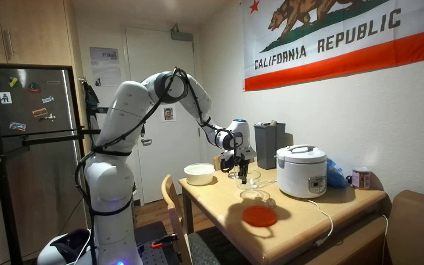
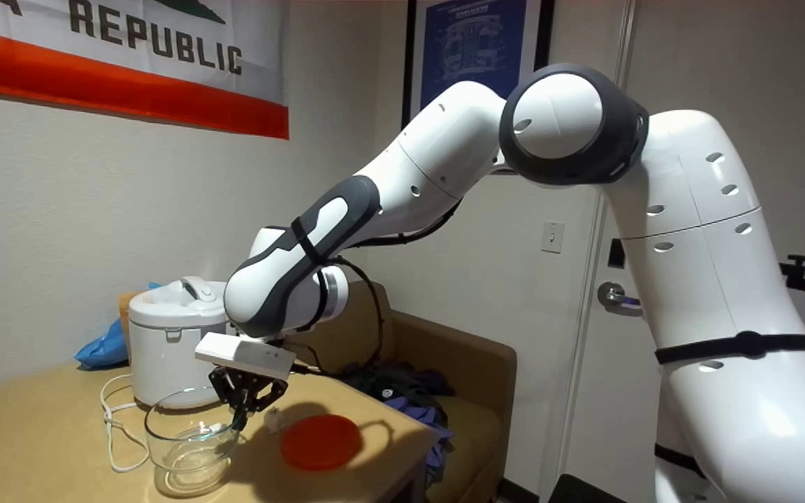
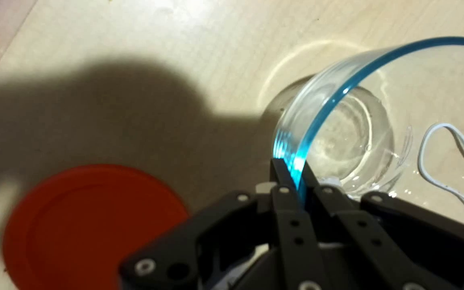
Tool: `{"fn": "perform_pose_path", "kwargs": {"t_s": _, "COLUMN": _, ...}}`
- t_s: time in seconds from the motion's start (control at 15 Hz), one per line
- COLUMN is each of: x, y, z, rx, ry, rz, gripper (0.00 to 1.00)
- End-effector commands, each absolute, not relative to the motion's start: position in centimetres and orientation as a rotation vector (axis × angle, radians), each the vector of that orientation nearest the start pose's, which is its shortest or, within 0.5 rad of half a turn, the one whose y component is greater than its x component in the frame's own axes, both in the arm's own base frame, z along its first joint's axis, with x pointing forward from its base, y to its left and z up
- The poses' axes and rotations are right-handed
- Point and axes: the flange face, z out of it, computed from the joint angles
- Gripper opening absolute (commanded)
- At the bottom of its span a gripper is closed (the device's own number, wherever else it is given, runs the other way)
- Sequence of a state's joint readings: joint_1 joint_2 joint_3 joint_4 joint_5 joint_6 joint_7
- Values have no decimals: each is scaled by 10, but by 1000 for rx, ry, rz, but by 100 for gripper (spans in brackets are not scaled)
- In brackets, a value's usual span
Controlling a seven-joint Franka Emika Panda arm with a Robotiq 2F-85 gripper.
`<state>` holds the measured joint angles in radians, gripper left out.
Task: Put the glass bowl on the orange lid
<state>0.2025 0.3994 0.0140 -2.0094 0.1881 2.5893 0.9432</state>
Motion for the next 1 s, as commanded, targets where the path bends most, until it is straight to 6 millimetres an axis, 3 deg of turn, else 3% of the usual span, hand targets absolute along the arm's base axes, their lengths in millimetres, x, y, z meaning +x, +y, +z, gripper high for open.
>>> {"fn": "perform_pose_path", "kwargs": {"t_s": 0.0, "x": 592, "y": 110, "z": 288, "rx": -2651, "ry": 1276, "rz": -135, "gripper": 6}}
{"fn": "perform_pose_path", "kwargs": {"t_s": 0.53, "x": 565, "y": 66, "z": 287, "rx": -2617, "ry": 1385, "rz": -117, "gripper": 6}}
{"fn": "perform_pose_path", "kwargs": {"t_s": 0.93, "x": 533, "y": 41, "z": 290, "rx": -2590, "ry": 1452, "rz": -118, "gripper": 6}}
